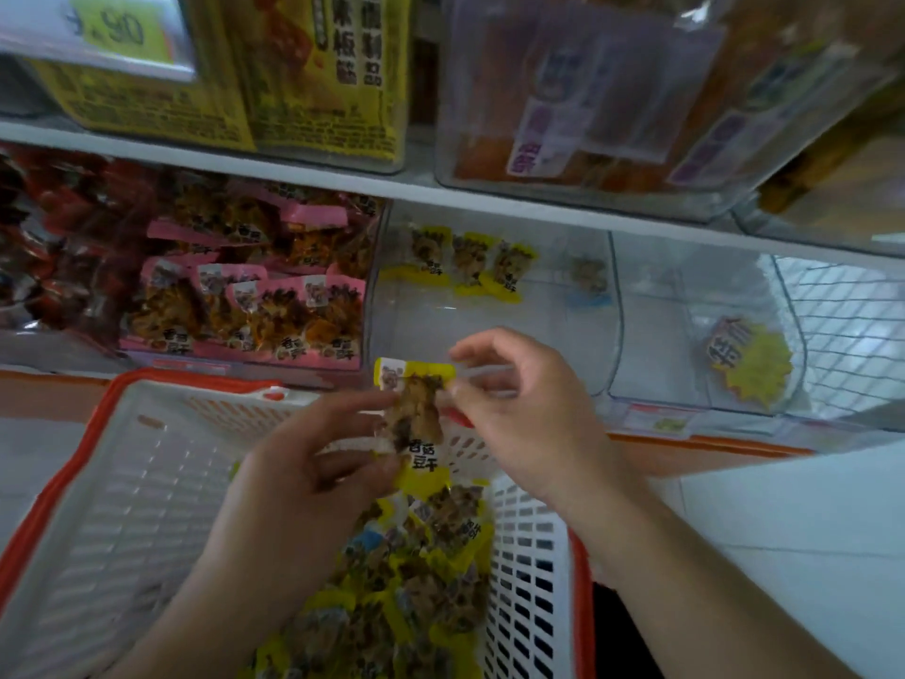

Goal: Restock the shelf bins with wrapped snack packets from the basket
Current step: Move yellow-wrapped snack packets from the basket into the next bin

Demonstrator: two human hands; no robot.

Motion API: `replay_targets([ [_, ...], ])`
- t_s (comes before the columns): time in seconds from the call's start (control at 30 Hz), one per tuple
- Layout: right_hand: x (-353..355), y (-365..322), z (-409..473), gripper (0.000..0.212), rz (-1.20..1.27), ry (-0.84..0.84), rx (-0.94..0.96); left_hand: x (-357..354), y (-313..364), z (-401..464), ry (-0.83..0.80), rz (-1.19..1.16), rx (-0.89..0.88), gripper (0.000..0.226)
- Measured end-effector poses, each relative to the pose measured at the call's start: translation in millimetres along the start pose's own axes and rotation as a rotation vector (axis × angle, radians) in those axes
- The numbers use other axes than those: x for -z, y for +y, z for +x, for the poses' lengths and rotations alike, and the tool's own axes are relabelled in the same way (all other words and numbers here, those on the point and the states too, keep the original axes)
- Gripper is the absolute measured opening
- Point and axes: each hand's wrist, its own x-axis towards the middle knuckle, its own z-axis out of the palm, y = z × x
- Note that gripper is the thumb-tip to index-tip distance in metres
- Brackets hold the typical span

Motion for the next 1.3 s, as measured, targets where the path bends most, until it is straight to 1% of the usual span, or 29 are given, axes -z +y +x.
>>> replay_targets([
  [0.07, 27.7, 5.6, -5.8, 0.029, -0.178, 0.201, 0.020, -22.8, 12.8, 7.6, 0.022, 0.058, -0.038, 0.047],
  [0.1, 42.2, 10.9, -7.5, 0.034, -0.218, 0.287, 0.012, -34.8, 20.8, 15.8, 0.022, 0.083, -0.072, 0.042],
  [0.13, 55.2, 17.8, -7.9, 0.041, -0.250, 0.345, -0.017, -47.7, 28.4, 27.9, 0.024, 0.103, -0.113, 0.039],
  [0.17, 65.6, 24.4, -7.8, 0.046, -0.298, 0.366, -0.059, -60.8, 34.1, 43.7, 0.024, 0.134, -0.156, 0.036],
  [0.2, 73.2, 30.8, -6.8, 0.051, -0.357, 0.345, -0.110, -73.7, 37.1, 63.3, 0.019, 0.181, -0.191, 0.035],
  [0.27, 82.1, 41.8, -5.4, 0.054, -0.431, 0.227, -0.199, -99.8, 34.9, 107.9, 0.030, 0.287, -0.235, 0.034],
  [0.33, 84.9, 48.6, -5.3, 0.052, -0.460, 0.114, -0.224, -123.6, 27.1, 150.1, 0.043, 0.354, -0.220, 0.035],
  [0.37, 85.7, 51.6, -4.9, 0.049, -0.474, 0.090, -0.214, -135.4, 23.1, 169.1, 0.043, 0.374, -0.196, 0.035],
  [0.53, 91.0, 51.8, 1.0, 0.033, -0.525, 0.091, -0.188, -181.2, 17.7, 237.0, 0.093, 0.417, -0.152, 0.032],
  [0.63, 93.5, 51.5, 5.0, 0.032, -0.519, 0.077, -0.196, -200.4, 17.7, 259.9, 0.124, 0.509, -0.162, 0.032],
  [0.77, 94.8, 47.6, 8.9, 0.035, -0.492, 0.064, -0.216, -213.4, 11.3, 275.4, 0.157, 0.741, -0.223, 0.031],
  [0.87, 92.9, 47.2, 10.7, 0.036, -0.478, 0.062, -0.220, -210.0, 1.5, 283.1, 0.133, 0.891, -0.276, 0.037],
  [0.97, 91.9, 48.4, 10.0, 0.034, -0.477, 0.063, -0.218, -205.5, 3.0, 280.6, 0.098, 1.076, -0.273, 0.039],
  [1.03, 92.0, 49.5, 9.7, 0.032, -0.476, 0.067, -0.220, -203.3, 7.0, 275.9, 0.068, 1.135, -0.283, 0.043],
  [1.1, 91.9, 50.7, 10.5, 0.030, -0.484, 0.078, -0.226, -198.2, 6.9, 270.6, 0.025, 1.128, -0.284, 0.048],
  [1.2, 92.3, 51.4, 10.0, 0.035, -0.453, 0.119, -0.240, -182.2, 10.7, 255.3, -0.059, 0.963, -0.296, 0.053],
  [1.3, 94.0, 45.1, 7.4, 0.048, -0.424, 0.228, -0.209, -157.9, 23.7, 222.2, -0.107, 0.811, -0.384, 0.041],
])
